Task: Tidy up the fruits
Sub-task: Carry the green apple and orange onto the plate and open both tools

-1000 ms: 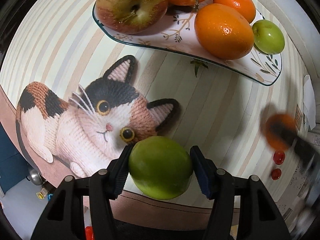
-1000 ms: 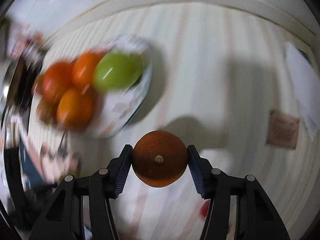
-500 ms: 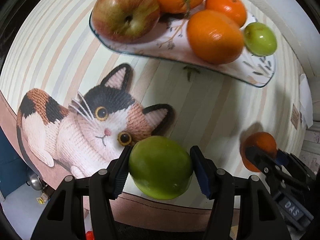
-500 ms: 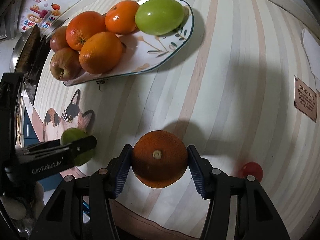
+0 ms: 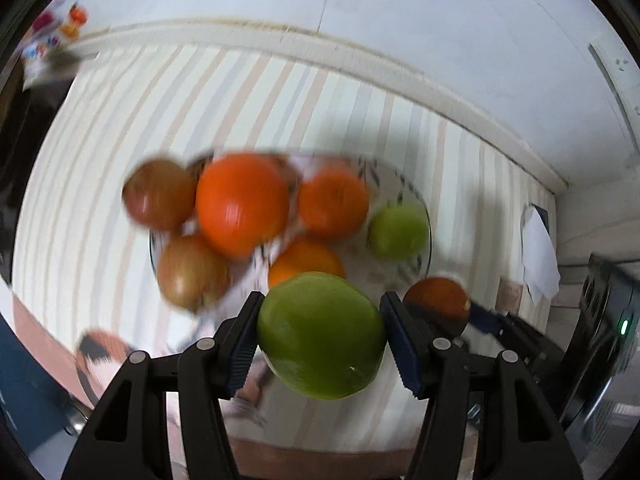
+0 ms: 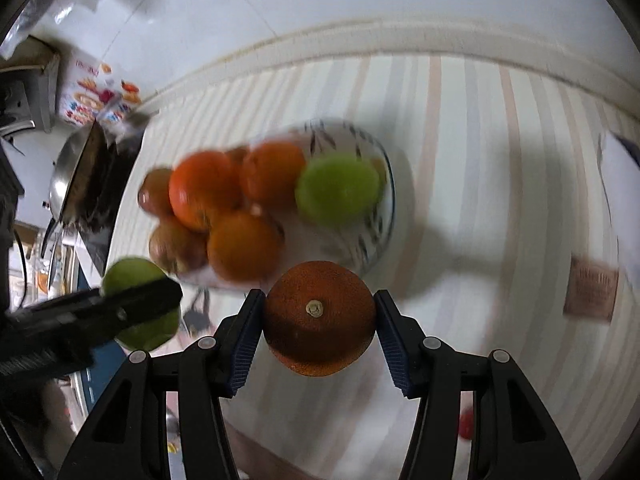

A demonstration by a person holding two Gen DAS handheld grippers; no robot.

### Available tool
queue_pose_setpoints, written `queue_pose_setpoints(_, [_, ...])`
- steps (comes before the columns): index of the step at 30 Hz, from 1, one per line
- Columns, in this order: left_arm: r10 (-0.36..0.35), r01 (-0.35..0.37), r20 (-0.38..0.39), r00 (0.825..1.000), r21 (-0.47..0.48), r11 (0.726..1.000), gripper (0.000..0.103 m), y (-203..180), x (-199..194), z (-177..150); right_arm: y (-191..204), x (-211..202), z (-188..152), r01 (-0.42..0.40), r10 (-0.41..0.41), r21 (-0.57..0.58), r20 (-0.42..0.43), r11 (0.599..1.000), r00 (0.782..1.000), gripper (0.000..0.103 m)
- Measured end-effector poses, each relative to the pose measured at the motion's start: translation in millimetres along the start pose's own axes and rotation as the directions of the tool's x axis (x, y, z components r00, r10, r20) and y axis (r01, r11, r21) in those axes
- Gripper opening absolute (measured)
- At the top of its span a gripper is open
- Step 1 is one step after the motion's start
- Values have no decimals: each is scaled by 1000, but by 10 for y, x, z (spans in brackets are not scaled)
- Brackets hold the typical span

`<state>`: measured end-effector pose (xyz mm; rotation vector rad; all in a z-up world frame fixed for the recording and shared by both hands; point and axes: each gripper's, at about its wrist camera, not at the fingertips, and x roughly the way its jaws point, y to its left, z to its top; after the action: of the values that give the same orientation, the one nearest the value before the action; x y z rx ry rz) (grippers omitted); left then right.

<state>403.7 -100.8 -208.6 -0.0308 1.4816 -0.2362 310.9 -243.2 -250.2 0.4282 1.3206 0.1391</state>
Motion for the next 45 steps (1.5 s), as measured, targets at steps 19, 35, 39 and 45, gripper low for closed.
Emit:
queue_pose_setpoints(19, [125,-117,-73,990,105,988,57,-112,565,477,5,527,151,29,-28,30,-49,999,998,58])
queue_pose_setpoints(35, [79,-78,-46,996,5,997,63,81,359,405,63,334,201,38,-37,34,-33,999,999,91])
queue_pose_setpoints(39, [73,-73,2,997,-37,997,81,254,152,253,130,141,172,98,-98,-7,-8,995,995,94])
queue_pose_setpoints(45, [135,-128,78,988,-81,988,87,519,-110,-161,255,-143,64,157,-155,-68,27,985,987,95])
